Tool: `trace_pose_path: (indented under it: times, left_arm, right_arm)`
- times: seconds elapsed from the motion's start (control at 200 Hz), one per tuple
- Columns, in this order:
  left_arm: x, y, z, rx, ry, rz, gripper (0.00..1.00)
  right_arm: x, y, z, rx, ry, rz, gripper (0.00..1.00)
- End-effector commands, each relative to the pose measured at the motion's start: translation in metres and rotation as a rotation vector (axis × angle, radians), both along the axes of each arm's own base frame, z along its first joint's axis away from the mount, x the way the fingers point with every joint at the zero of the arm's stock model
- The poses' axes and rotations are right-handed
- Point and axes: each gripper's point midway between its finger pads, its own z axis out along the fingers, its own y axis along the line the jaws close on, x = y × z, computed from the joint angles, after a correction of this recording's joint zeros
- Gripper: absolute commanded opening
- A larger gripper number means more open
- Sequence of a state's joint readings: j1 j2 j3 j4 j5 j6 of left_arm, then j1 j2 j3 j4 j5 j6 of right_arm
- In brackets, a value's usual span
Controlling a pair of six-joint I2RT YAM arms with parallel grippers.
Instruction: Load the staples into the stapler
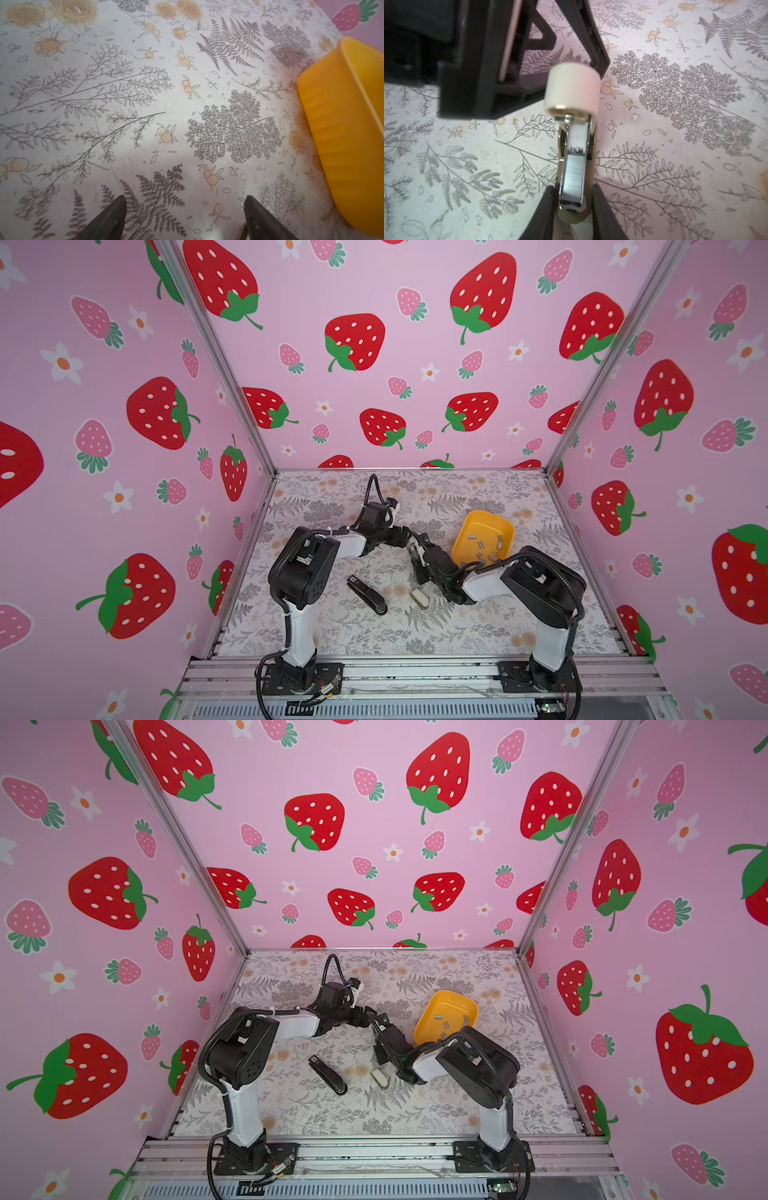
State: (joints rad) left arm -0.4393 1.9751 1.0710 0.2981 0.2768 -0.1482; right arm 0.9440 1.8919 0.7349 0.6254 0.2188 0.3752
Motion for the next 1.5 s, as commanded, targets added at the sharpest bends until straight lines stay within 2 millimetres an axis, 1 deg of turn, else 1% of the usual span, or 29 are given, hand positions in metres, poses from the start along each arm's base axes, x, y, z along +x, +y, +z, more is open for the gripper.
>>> trace_pose_path:
  times: [0.0, 0.06, 0.115, 0.17, 0.21, 0.295, 0.375, 0.455, 0.59, 0.655, 0.725, 0.805, 0.865, 1.006, 1.131, 1.211, 1.306, 1.351, 1.406, 1.496]
  left_arm:
    - [-0.019, -0.013, 0.006, -0.02, -0.063, -0.125, 0.9]
    - [-0.031, -0.014, 0.002, 0.0, -0.077, -0.149, 0.9]
    - [-0.042, -0.015, -0.004, 0.02, -0.09, -0.168, 0.9]
    - [-0.048, -0.014, -0.01, 0.039, -0.091, -0.166, 0.9]
    - [-0.051, -0.013, -0.013, 0.047, -0.087, -0.164, 0.9]
    - [-0.053, -0.011, -0.02, 0.057, -0.07, -0.158, 0.9]
    - [-0.053, -0.01, -0.022, 0.062, -0.07, -0.156, 0.89]
    - [-0.054, -0.009, -0.023, 0.065, -0.07, -0.157, 0.89]
    - [-0.054, -0.01, -0.023, 0.066, -0.075, -0.164, 0.89]
    - [-0.053, -0.01, -0.023, 0.069, -0.076, -0.164, 0.89]
    - [-0.054, -0.01, -0.024, 0.066, -0.079, -0.166, 0.89]
    - [-0.054, -0.01, -0.024, 0.066, -0.08, -0.166, 0.89]
    - [-0.054, -0.01, -0.024, 0.069, -0.081, -0.168, 0.89]
    - [-0.054, -0.009, -0.025, 0.074, -0.085, -0.168, 0.89]
    - [-0.055, -0.007, -0.026, 0.083, -0.088, -0.168, 0.89]
    - [-0.057, -0.008, -0.027, 0.081, -0.092, -0.174, 0.89]
    - [-0.058, -0.007, -0.027, 0.079, -0.099, -0.178, 0.88]
    - [-0.059, -0.007, -0.028, 0.078, -0.098, -0.179, 0.88]
    - [-0.059, -0.007, -0.03, 0.083, -0.097, -0.177, 0.88]
    - [-0.059, -0.006, -0.029, 0.085, -0.106, -0.171, 0.88]
  right_arm:
    - [-0.019, -0.016, -0.043, -0.113, 0.113, 0.033, 0.25]
    - [-0.019, -0.015, -0.039, -0.1, 0.114, 0.032, 0.27]
    - [-0.019, -0.015, -0.033, -0.084, 0.11, 0.031, 0.31]
    - [-0.019, -0.016, -0.025, -0.069, 0.1, 0.03, 0.36]
    - [-0.019, -0.017, -0.019, -0.058, 0.091, 0.026, 0.36]
    - [-0.019, -0.017, -0.007, -0.036, 0.073, 0.028, 0.38]
    - [-0.018, -0.016, 0.009, -0.011, 0.054, 0.028, 0.4]
    - [-0.017, -0.015, 0.031, 0.025, 0.026, 0.027, 0.41]
    - [-0.017, -0.019, 0.071, 0.087, -0.033, 0.019, 0.42]
    - [-0.016, -0.02, 0.086, 0.108, -0.057, 0.014, 0.4]
    - [-0.013, -0.02, 0.095, 0.125, -0.069, 0.003, 0.35]
    - [-0.007, -0.018, 0.093, 0.126, -0.062, -0.011, 0.31]
    - [-0.003, -0.015, 0.086, 0.111, -0.053, -0.016, 0.3]
    - [-0.002, -0.006, 0.057, 0.073, -0.007, 0.005, 0.25]
    - [-0.003, -0.009, 0.031, 0.045, 0.017, -0.004, 0.24]
    - [-0.003, -0.01, 0.013, 0.015, 0.04, -0.006, 0.22]
    - [-0.008, -0.013, -0.001, 0.007, 0.072, -0.004, 0.2]
    - [-0.011, -0.015, -0.003, 0.009, 0.078, -0.006, 0.19]
    - [-0.014, -0.018, 0.003, 0.026, 0.067, -0.009, 0.19]
    - [-0.014, -0.023, 0.028, 0.063, 0.02, -0.014, 0.2]
